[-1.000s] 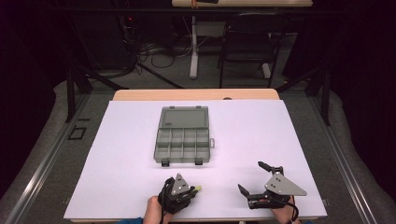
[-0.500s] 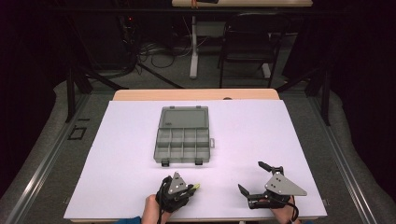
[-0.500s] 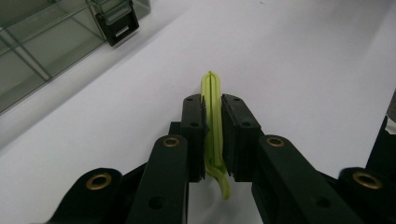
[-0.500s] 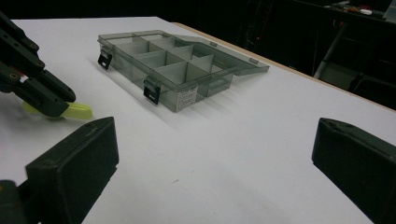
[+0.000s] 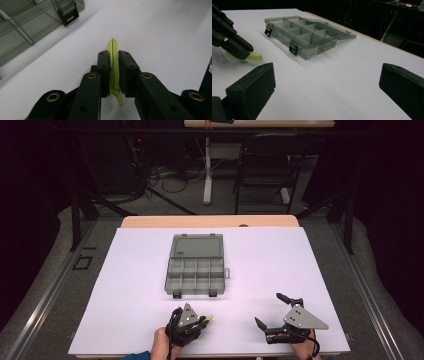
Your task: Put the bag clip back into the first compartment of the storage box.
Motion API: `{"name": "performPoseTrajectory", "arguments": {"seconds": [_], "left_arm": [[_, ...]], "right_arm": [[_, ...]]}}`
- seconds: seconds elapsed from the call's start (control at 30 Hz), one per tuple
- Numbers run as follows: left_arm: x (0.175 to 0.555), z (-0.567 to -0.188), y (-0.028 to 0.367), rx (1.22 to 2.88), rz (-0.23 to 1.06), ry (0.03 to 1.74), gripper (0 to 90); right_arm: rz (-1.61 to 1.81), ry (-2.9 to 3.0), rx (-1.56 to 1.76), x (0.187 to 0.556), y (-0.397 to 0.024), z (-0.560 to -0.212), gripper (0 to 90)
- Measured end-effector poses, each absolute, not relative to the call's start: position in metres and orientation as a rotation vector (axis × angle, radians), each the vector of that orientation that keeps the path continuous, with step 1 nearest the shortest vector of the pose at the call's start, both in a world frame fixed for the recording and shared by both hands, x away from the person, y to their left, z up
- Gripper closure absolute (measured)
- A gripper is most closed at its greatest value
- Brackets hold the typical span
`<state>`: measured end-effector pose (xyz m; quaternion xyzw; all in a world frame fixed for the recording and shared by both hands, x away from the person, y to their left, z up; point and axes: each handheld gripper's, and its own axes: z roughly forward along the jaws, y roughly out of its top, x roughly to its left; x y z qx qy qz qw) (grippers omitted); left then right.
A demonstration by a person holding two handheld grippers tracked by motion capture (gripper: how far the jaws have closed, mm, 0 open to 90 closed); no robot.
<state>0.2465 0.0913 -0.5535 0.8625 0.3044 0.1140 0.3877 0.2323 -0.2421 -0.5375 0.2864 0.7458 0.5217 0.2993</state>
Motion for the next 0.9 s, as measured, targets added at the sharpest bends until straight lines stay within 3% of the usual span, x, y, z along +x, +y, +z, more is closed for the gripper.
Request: {"name": "performPoseTrajectory", "arguments": {"seconds": [0.9], "left_arm": [[0.255, -0.544, 0.114, 2.146, 0.338, 0.810, 80.1]], "right_arm": [[1.385, 1.981, 0.759, 0.232, -0.242, -0.537, 0.1]]}}
